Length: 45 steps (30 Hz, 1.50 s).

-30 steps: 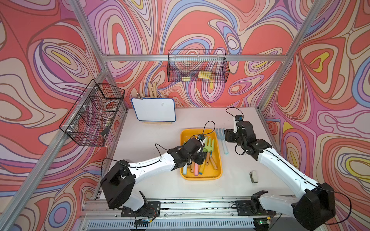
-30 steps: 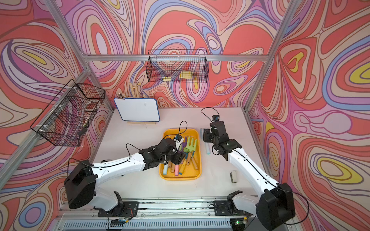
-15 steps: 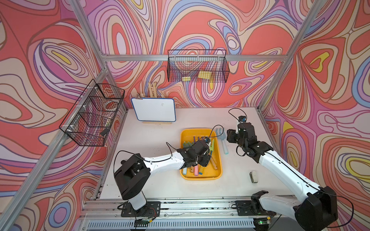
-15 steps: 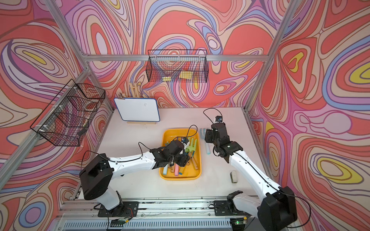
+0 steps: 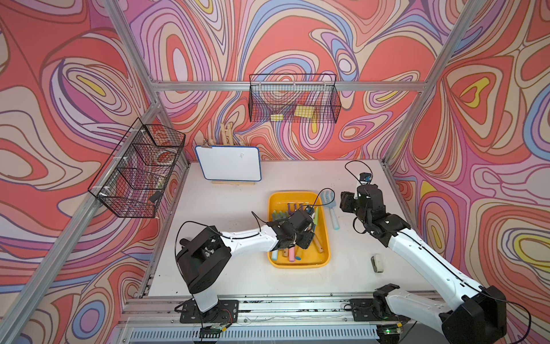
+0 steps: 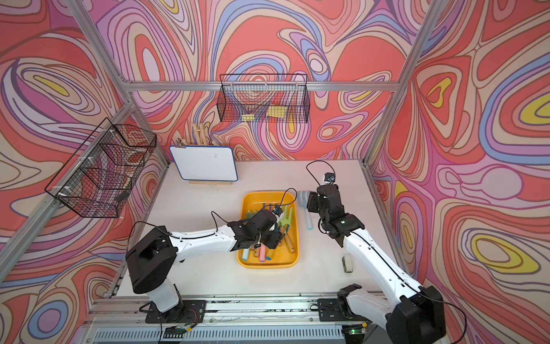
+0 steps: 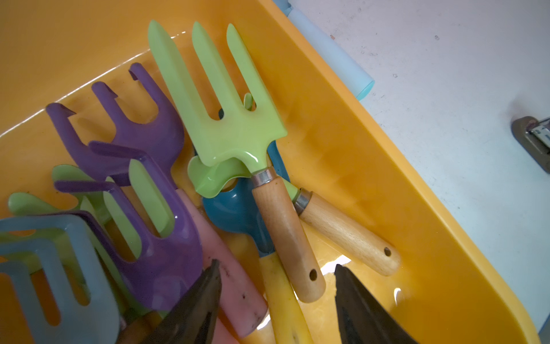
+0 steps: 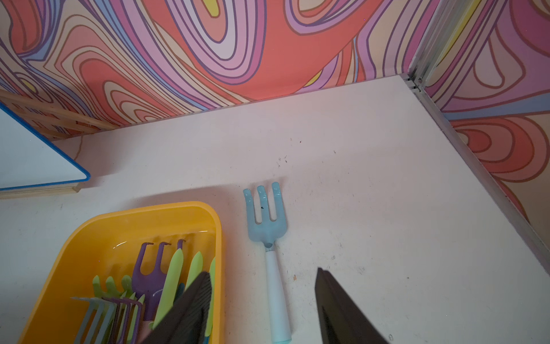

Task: Take the hand rake out of the storage box
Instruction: Pick up the rake from the storage box.

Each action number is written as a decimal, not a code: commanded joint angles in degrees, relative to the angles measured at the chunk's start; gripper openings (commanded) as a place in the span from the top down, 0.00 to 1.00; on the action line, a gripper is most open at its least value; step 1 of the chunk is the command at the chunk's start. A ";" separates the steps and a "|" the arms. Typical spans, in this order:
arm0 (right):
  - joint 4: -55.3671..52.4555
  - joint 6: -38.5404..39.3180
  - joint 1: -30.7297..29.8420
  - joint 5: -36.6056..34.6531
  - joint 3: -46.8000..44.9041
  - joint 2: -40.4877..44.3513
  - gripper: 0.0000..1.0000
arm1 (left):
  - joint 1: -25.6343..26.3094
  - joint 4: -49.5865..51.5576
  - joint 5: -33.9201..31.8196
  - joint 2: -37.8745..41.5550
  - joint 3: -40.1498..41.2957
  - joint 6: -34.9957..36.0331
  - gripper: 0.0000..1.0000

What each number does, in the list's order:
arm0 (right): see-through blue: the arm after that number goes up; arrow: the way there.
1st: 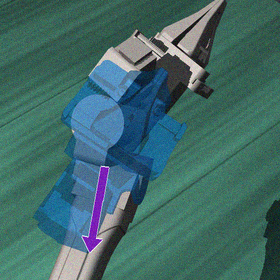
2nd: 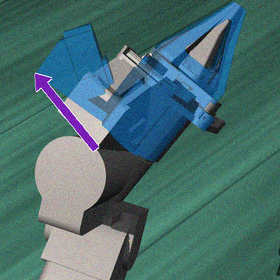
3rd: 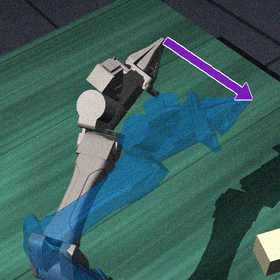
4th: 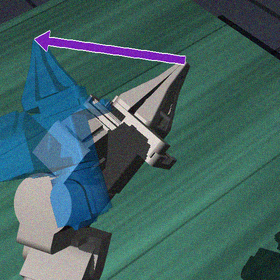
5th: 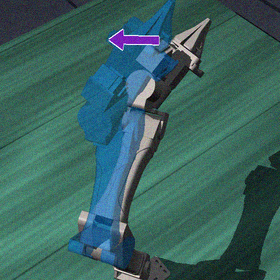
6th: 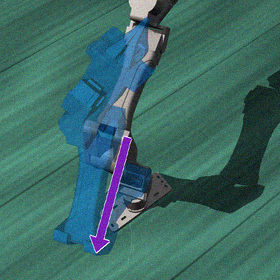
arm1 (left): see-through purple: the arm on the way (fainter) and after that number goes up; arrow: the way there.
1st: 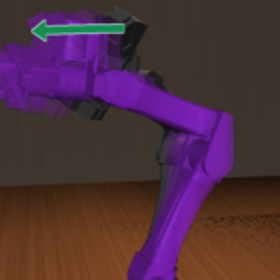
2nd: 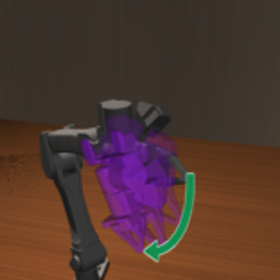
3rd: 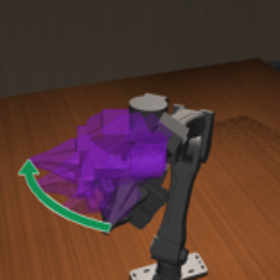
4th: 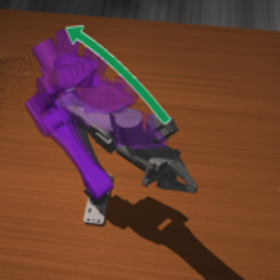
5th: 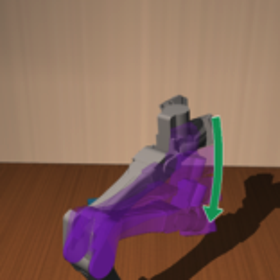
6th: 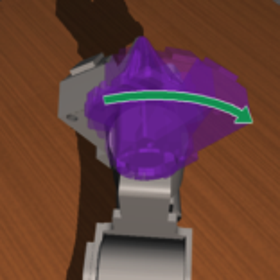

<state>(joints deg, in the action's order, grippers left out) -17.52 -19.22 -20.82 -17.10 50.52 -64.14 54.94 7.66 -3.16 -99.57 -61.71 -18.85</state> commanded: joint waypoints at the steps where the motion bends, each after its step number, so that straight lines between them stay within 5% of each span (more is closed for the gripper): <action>1: 1.14 -0.51 -0.18 -0.06 -0.77 0.72 0.40 | 0.61 -1.04 0.58 -1.80 -1.57 0.76 0.36; 18: 1.43 -0.31 -0.13 1.24 -0.92 1.45 0.40 | 0.68 -2.42 3.31 -7.36 -3.22 -0.56 0.46; 27: 1.52 -0.29 -0.17 1.71 -0.94 1.56 0.40 | 0.61 -2.06 3.02 -8.80 -3.84 -0.82 0.59; 40: 1.43 -0.03 -0.12 2.33 -0.78 1.01 0.39 | 0.64 -0.13 3.05 -11.26 -5.73 -1.01 0.50; 45: 1.43 -0.09 -0.17 2.42 -0.78 1.19 0.39 | 0.61 -0.06 2.40 -10.92 -5.52 -0.92 0.61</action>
<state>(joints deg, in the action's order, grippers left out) -17.08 -19.18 -20.82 -15.00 50.39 -63.75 55.20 6.02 -0.67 -109.30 -66.57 -19.57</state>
